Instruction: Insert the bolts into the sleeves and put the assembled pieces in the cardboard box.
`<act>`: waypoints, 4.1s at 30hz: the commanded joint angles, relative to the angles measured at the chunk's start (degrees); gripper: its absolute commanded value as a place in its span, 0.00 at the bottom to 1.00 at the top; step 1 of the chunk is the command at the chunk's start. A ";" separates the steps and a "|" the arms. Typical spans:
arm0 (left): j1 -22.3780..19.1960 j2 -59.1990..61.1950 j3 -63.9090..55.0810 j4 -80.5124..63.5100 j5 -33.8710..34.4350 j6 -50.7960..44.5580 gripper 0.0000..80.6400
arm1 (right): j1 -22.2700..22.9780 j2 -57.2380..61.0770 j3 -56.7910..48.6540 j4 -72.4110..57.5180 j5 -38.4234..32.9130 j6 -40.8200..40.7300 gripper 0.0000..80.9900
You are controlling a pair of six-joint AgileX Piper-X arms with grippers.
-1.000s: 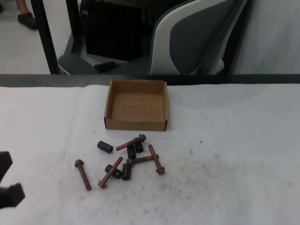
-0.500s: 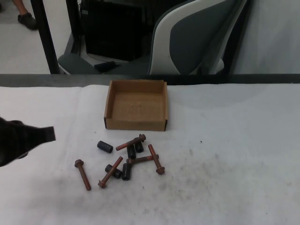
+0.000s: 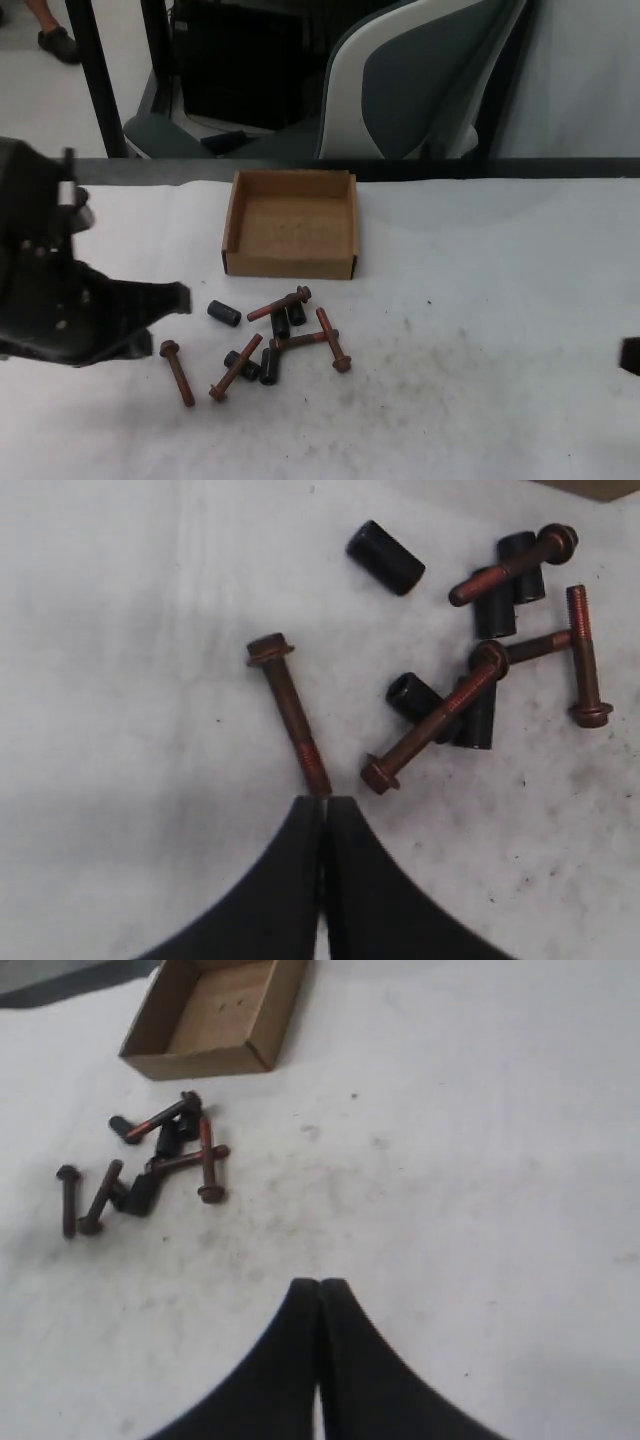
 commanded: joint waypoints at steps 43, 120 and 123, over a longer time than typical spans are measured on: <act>-4.92 28.76 -27.37 -15.34 5.77 -20.98 0.41 | 16.11 33.01 -23.22 20.52 -8.81 -15.35 0.00; -8.05 33.16 -33.37 11.65 -15.17 -24.03 0.01 | 16.11 33.01 -23.22 19.02 -8.33 -19.09 0.00; -8.20 28.85 -30.93 10.37 -15.61 -22.74 0.01 | 16.11 33.01 -23.22 18.64 -8.34 -19.09 0.00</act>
